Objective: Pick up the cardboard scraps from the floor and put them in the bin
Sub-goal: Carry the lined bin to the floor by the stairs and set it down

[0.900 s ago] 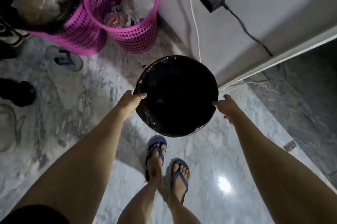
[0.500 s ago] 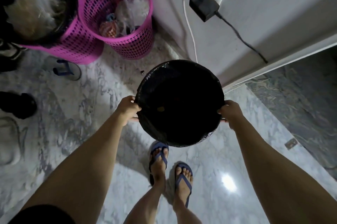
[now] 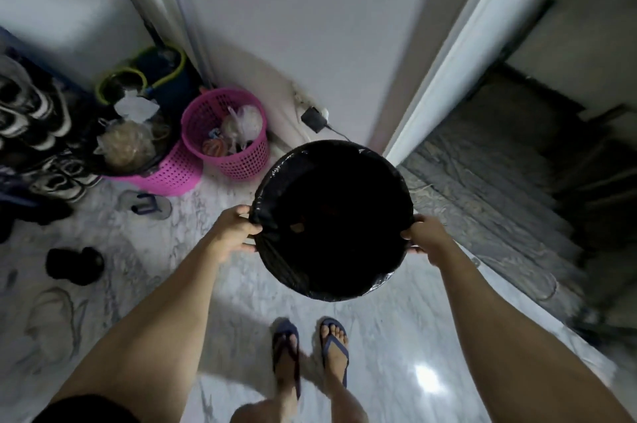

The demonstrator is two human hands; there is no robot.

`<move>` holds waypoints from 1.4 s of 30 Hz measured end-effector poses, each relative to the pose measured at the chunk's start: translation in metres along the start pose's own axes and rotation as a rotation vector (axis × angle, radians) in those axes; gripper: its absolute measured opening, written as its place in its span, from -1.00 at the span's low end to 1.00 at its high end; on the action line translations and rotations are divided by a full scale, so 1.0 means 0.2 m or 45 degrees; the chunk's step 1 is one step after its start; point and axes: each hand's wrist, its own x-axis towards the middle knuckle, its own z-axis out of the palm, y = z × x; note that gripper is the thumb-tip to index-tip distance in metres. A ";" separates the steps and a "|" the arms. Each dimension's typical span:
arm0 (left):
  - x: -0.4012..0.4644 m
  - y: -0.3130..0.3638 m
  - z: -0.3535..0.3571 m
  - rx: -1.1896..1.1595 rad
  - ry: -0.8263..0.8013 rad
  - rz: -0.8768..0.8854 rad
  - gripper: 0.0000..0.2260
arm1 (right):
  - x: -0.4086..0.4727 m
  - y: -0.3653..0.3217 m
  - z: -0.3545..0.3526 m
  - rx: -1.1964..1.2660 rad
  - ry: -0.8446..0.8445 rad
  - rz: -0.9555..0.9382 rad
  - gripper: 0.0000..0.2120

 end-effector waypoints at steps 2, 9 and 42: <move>-0.21 0.10 0.02 0.041 -0.027 0.072 -0.74 | -0.22 0.03 -0.11 0.051 0.043 -0.021 -0.79; -0.73 0.24 0.15 0.287 -0.263 0.294 -0.77 | -0.97 0.42 -0.36 0.291 0.296 -0.035 -0.86; -4.54 -3.20 1.72 1.934 -2.134 0.790 -0.85 | -5.55 4.32 1.66 2.057 1.677 0.943 -0.84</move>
